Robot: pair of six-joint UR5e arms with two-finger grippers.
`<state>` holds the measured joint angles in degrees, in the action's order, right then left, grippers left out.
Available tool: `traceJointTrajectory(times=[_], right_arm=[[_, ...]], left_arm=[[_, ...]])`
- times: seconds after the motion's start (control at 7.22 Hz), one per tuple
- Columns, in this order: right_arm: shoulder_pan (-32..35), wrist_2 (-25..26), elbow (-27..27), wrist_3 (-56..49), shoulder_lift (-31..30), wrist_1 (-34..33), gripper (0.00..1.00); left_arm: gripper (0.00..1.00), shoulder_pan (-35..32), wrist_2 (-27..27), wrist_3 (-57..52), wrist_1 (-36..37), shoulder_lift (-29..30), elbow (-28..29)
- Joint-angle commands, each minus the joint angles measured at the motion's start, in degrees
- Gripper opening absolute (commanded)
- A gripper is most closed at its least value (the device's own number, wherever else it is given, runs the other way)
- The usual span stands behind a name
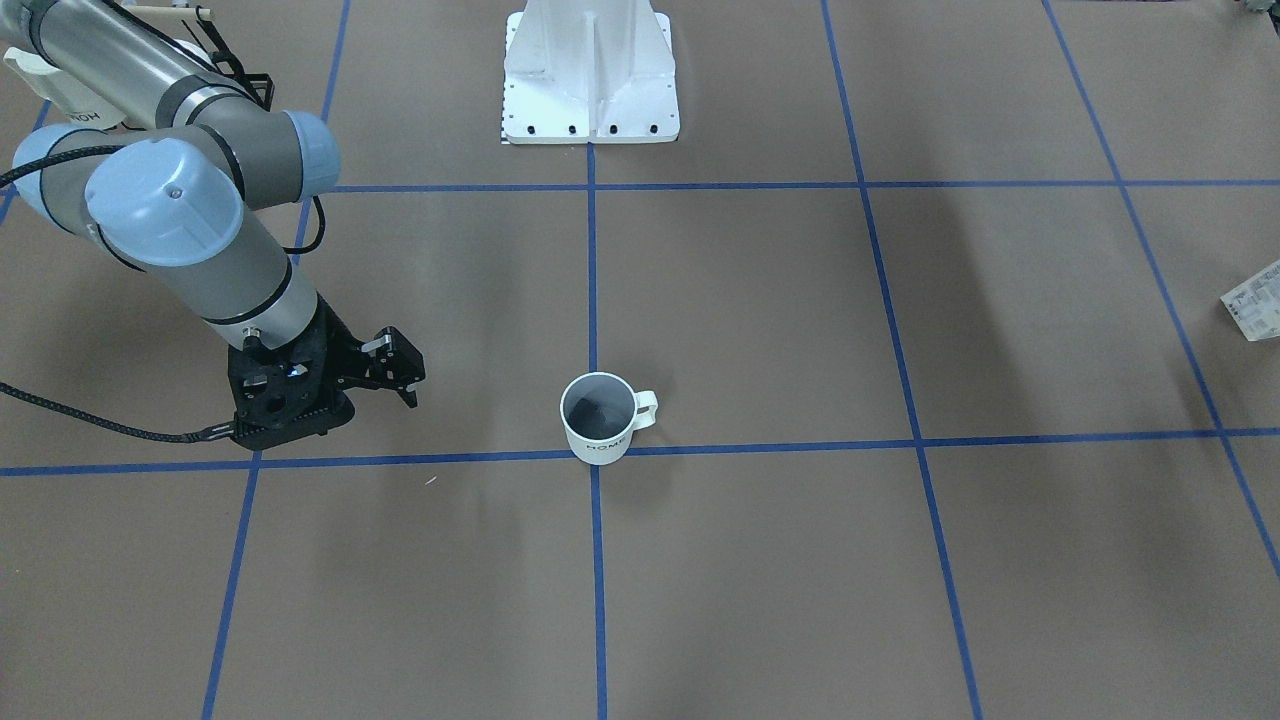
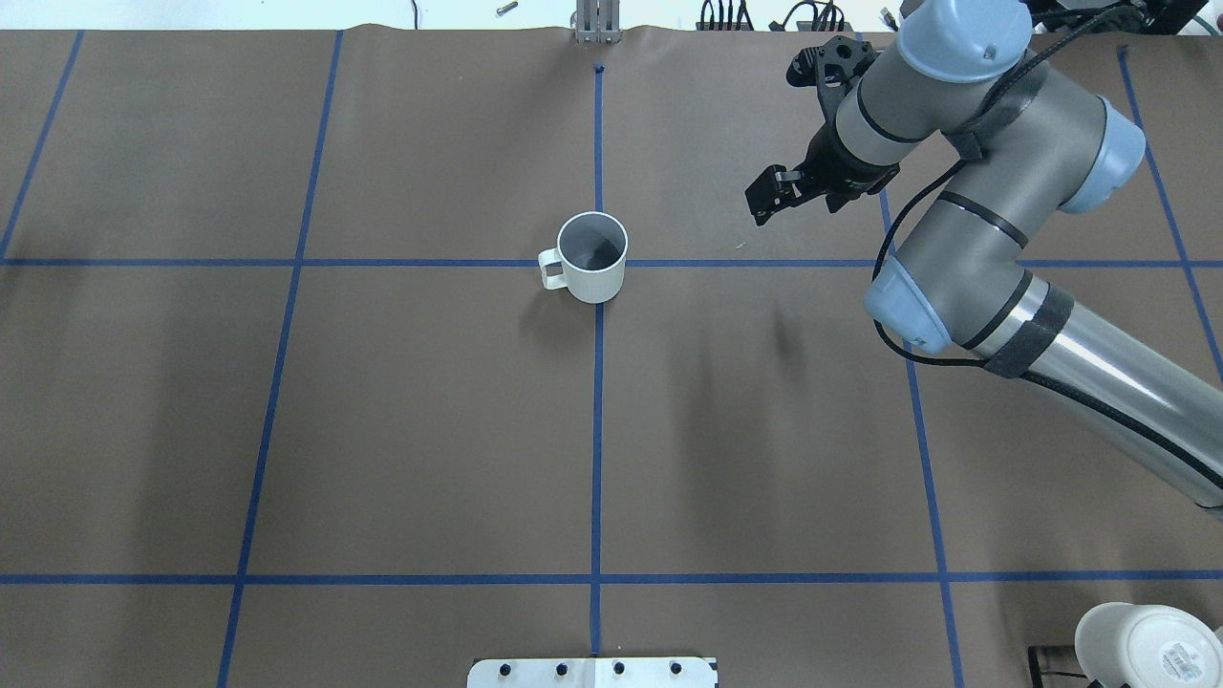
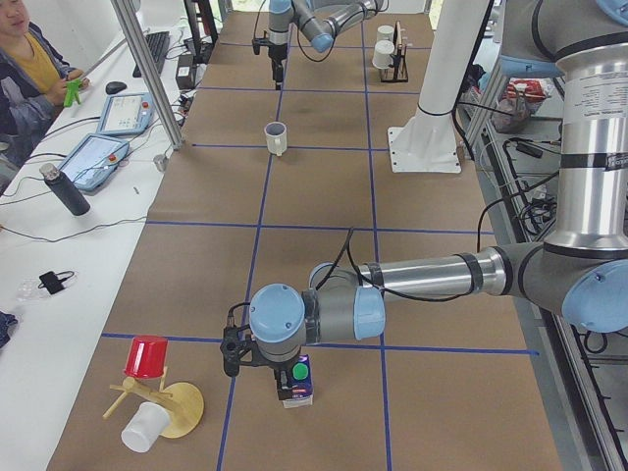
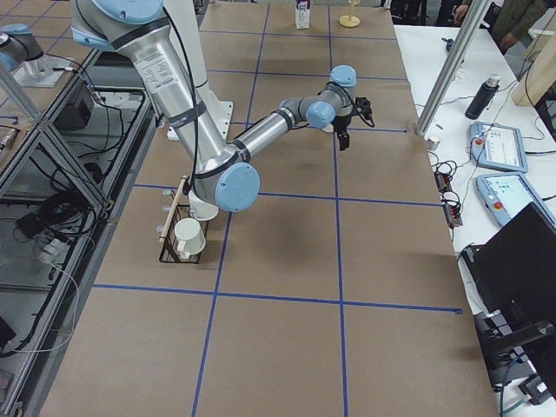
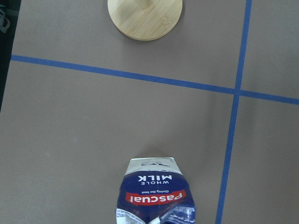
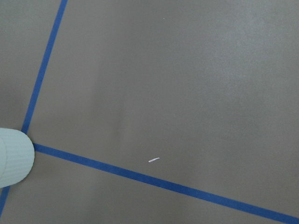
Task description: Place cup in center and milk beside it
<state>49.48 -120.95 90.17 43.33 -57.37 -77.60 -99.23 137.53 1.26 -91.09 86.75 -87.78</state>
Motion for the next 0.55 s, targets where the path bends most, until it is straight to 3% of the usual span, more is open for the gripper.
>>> traceJointTrajectory(times=[0.0,0.42], right_arm=[[0.0,0.0,0.1,0.0,-0.5,0.3,1.00],[-0.5,0.5,0.1,0.1,-0.6,0.3,1.00]], left_arm=[[0.98,1.0,0.2,0.4,-0.1,-0.2,0.5],[0.98,2.8,0.0,2.5,-5.4,-0.2,3.8]])
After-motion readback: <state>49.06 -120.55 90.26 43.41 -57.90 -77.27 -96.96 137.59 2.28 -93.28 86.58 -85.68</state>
